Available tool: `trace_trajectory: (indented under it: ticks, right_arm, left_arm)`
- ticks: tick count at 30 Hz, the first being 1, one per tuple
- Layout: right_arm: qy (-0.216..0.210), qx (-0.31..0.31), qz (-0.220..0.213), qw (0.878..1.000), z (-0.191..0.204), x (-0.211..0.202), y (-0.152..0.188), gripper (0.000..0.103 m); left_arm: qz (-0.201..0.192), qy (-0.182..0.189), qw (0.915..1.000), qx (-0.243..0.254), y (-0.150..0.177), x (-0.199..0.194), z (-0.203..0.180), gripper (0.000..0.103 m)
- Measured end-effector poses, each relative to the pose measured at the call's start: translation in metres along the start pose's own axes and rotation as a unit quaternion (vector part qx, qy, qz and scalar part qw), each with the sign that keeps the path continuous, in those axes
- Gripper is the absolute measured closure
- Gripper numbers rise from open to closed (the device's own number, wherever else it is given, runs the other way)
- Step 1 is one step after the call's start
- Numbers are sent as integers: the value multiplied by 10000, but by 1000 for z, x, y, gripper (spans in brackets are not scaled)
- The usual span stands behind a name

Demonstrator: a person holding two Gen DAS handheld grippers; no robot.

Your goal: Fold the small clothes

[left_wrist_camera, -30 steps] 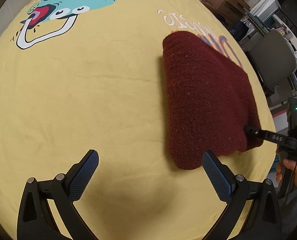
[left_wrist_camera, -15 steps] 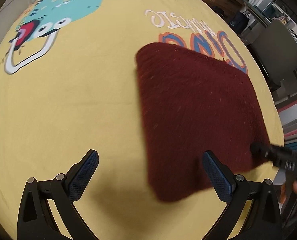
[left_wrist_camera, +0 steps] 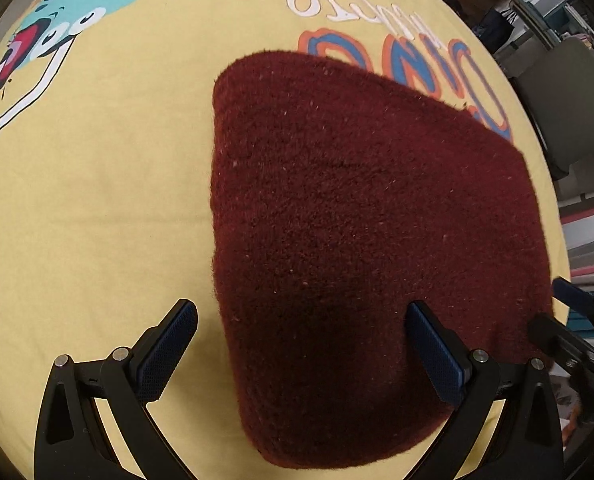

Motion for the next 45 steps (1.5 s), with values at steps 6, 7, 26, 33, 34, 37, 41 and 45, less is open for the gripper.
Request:
trace_trajectory:
  ticks: [6, 7, 26, 33, 34, 37, 41, 45]
  right_arm:
    - [-318, 119, 301, 9990, -11, 50, 14, 0]
    - [-416, 153, 315, 9985, -12, 55, 15, 0]
    - [-1544, 422, 67, 9871, -9, 70, 24, 34]
    - [-1257, 322, -142, 9914, 9, 49, 22, 56]
    - [-1212, 262, -188, 9921, 13, 43, 21, 58]
    - [-1219, 129, -399, 9917, 26, 18, 16, 59]
    - [-1353, -53, -677, 9885, 56, -16, 9, 60]
    - [-1576, -179, -875, 9835, 96, -33, 2, 59]
  left_arm:
    - [130, 170, 9996, -171, 9, 16, 13, 1]
    - [163, 207, 9995, -180, 11, 20, 13, 0]
    - [-170, 355, 9985, 368, 24, 25, 1, 16]
    - [-302, 378, 9961, 736, 23, 8, -6, 51]
    - [-308, 415, 9959, 746, 22, 4, -6, 54]
    - [-406, 570, 9935, 899, 24, -22, -1, 57]
    - [-732, 597, 9896, 1088, 21, -65, 12, 57]
    - [-980, 553, 9882, 1041, 25, -104, 51, 57]
Point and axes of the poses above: each gripper's, at about its wrist camera, not at the fingertips, and x roughly the way its jaws point, z to its left, y to its underside, the point moved 8 cm from there along x, roughly the way its jaws point, and after that the axes turned 5 degrees about -x, right-handed, at the moved point
